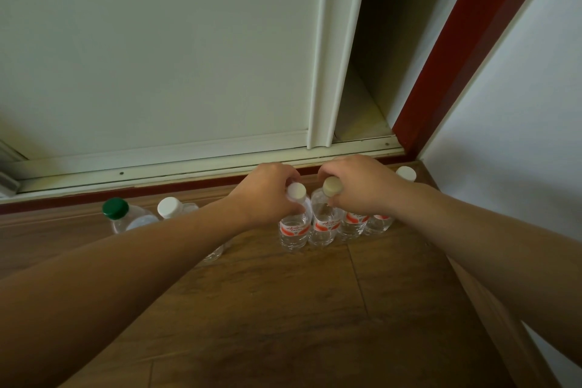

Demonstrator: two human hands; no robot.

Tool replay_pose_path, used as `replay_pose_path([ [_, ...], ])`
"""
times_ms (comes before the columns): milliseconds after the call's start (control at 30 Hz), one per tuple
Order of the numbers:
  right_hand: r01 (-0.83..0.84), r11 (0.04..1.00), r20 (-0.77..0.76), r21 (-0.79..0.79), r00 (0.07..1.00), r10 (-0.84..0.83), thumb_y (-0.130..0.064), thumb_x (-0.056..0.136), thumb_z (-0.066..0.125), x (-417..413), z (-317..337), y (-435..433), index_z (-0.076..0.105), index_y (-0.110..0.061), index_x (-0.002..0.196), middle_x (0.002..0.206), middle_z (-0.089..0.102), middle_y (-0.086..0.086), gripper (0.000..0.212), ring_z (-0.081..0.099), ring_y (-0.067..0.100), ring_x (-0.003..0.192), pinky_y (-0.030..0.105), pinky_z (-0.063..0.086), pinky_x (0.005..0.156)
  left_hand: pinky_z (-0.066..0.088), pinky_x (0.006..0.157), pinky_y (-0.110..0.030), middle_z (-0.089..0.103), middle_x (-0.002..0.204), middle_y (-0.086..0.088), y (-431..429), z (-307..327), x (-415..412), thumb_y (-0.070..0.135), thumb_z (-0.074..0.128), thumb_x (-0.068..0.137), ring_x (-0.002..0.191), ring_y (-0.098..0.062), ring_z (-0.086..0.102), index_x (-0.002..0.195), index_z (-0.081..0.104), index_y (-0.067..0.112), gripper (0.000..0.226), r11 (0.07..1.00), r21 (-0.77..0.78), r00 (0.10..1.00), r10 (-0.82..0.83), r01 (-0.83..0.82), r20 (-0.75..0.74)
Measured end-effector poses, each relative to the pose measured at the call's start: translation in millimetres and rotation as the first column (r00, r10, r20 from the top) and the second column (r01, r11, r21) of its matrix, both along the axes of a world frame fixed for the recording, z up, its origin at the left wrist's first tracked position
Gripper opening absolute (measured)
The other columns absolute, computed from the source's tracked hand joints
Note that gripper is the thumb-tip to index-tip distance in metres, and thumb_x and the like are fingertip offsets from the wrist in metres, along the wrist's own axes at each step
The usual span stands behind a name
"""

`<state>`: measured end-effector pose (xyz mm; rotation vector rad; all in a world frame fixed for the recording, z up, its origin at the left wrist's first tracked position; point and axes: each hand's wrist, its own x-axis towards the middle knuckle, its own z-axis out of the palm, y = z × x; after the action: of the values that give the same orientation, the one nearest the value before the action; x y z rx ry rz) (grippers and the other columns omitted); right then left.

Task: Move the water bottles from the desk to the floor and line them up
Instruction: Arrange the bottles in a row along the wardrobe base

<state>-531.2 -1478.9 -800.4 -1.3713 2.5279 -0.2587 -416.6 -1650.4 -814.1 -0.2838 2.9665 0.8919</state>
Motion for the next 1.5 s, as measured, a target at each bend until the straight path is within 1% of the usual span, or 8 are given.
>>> replay_pose_path([
  [133,0.003,1.0,-0.002,0.003,1.0,-0.003,-0.034,0.078,0.068,1.9,4.5,0.1,0.059,-0.029,0.117,0.11,0.061,-0.013,0.04,0.054,0.009,0.096,0.034,0.049,0.081,0.04,0.062,-0.014,0.06,0.095,0.015,-2.6,1.1,0.5,0.038,0.085,0.068,0.08,0.0,0.055,0.114,0.063,0.026,0.052,1.0,-0.01,1.0,0.002,-0.002,0.004],
  [533,-0.004,1.0,-0.029,-0.018,1.0,0.004,-0.029,0.077,0.072,14.3,19.7,-10.6,0.058,-0.03,0.119,0.106,0.058,-0.013,0.044,0.048,0.006,0.089,0.023,0.036,0.069,0.042,0.064,-0.015,0.058,0.104,0.012,-12.3,8.9,10.3,0.045,0.083,0.07,0.081,0.0,0.053,0.128,0.057,0.023,0.067,0.999,-0.037,1.0,0.016,-0.017,-0.015],
  [667,-0.012,0.999,-0.012,-0.032,1.0,0.012,-0.033,0.078,0.073,21.8,27.9,-19.0,0.057,-0.03,0.12,0.107,0.056,-0.015,0.046,0.051,0.007,0.093,0.024,0.042,0.074,0.045,0.066,-0.017,0.057,0.103,0.013,-19.1,15.5,19.0,0.049,0.081,0.07,0.081,-0.001,0.055,0.128,0.057,0.025,0.067,0.999,-0.027,0.999,0.024,-0.025,-0.024],
  [833,-0.039,0.996,-0.006,-0.085,0.999,0.039,-0.035,0.078,0.072,38.8,41.1,-40.0,0.056,-0.033,0.12,0.106,0.055,-0.018,0.045,0.052,0.003,0.092,0.024,0.046,0.076,0.039,0.062,-0.014,0.055,0.098,0.017,-38.9,33.4,41.4,0.05,0.081,0.071,0.077,0.001,0.053,0.128,0.056,0.029,0.066,0.998,-0.048,0.998,0.037,-0.04,-0.049],
  [967,-0.09,0.988,0.016,-0.127,0.996,0.093,-0.037,0.077,0.075,61.1,47.6,-67.9,0.055,-0.033,0.125,0.114,0.056,-0.018,0.052,0.051,0.002,0.096,0.024,0.045,0.079,0.044,0.066,-0.018,0.058,0.107,0.015,-63.5,52.1,67.3,0.048,0.079,0.074,0.08,0.0,0.054,0.13,0.053,0.032,0.064,0.993,-0.105,0.998,0.049,-0.054,-0.047],
  [1100,-0.152,0.976,0.023,-0.158,0.987,0.158,-0.04,0.077,0.075,80.8,53.0,-100.6,0.054,-0.032,0.126,0.119,0.057,-0.016,0.054,0.048,0.0,0.096,0.023,0.042,0.08,0.054,0.076,-0.027,0.058,0.111,0.015,-91.5,70.1,98.1,0.048,0.077,0.075,0.084,-0.002,0.056,0.131,0.052,0.034,0.062,0.985,-0.147,0.996,0.087,-0.09,-0.027],
  [1300,-0.219,0.955,0.04,-0.202,0.972,0.232,-0.045,0.075,0.073,106.8,57.6,-159.0,0.054,-0.033,0.125,0.12,0.059,-0.014,0.055,0.047,0.001,0.093,0.021,0.036,0.072,0.053,0.082,-0.027,0.059,0.113,0.015,-144.3,87.8,148.4,0.052,0.075,0.076,0.093,-0.002,0.056,0.128,0.054,0.035,0.059,0.973,-0.185,0.99,0.139,-0.135,0.009],
  [1500,-0.288,0.948,0.05,-0.138,0.954,0.297,-0.05,0.075,0.071,125.0,42.5,-201.1,0.051,-0.033,0.13,0.125,0.056,-0.012,0.06,0.049,0.003,0.098,0.022,0.041,0.077,0.05,0.09,-0.03,0.057,0.119,0.014,-192.1,70.3,187.2,0.048,0.077,0.075,0.103,-0.005,0.054,0.129,0.054,0.036,0.06,0.962,-0.183,0.977,0.213,-0.204,0.029],
])
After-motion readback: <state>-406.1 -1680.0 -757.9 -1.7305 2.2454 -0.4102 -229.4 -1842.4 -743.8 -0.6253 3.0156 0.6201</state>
